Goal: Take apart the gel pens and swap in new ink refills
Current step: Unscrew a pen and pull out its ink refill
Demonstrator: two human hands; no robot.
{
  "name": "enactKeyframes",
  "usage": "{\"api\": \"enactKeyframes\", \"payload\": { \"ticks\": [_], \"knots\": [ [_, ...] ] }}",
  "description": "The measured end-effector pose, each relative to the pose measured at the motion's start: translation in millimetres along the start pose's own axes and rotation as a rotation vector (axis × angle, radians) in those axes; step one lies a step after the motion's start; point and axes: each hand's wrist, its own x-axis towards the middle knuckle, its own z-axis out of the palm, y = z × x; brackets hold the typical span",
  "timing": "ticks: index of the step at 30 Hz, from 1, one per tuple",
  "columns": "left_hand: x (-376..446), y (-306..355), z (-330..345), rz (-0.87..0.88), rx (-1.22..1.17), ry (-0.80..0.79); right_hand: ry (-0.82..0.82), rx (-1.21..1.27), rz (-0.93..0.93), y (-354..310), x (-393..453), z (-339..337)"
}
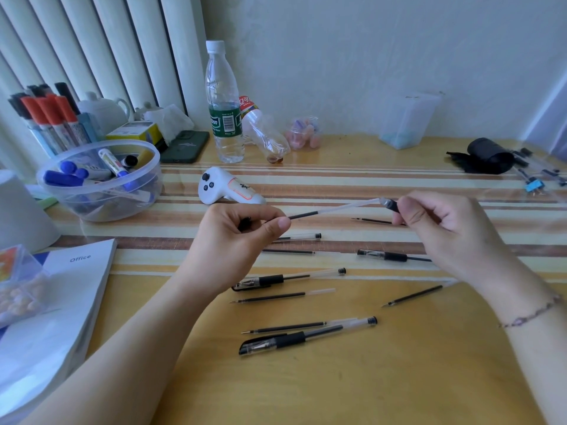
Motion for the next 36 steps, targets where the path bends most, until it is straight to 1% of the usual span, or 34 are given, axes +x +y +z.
{"api": "enactKeyframes", "payload": {
  "ticks": [9,17,23,27,32,36],
  "knots": [
    [0.0,-0.1,0.8,-0.002,0.014,-0.009,-0.016,-0.023,-0.028,4.9,0.6,-1.0],
    [-1.6,-0.3,0.2,0.013,0.1,-0.031,-0.014,0.006,-0.057,2.2,0.4,-2.1],
    [-1.0,0.5,-0.8,0.006,0.06,-0.02,-0.014,-0.027,-0.04,5.8,0.7,-4.2],
    [-1.5,0.2,-0.6,0.002,0.071,-0.03,-0.05,0.039,-0.052,2.9,0.1,-3.6],
    [-1.6,-0.8,-0.6,0.005,0.076,-0.031,-0.071,0.037,-0.053,1.0,-0.3,-5.2],
    [-1.5,0.0,-0.8,0.009,0.074,-0.031,-0.057,0.029,-0.049,1.9,0.4,-6.2]
  ]
}}
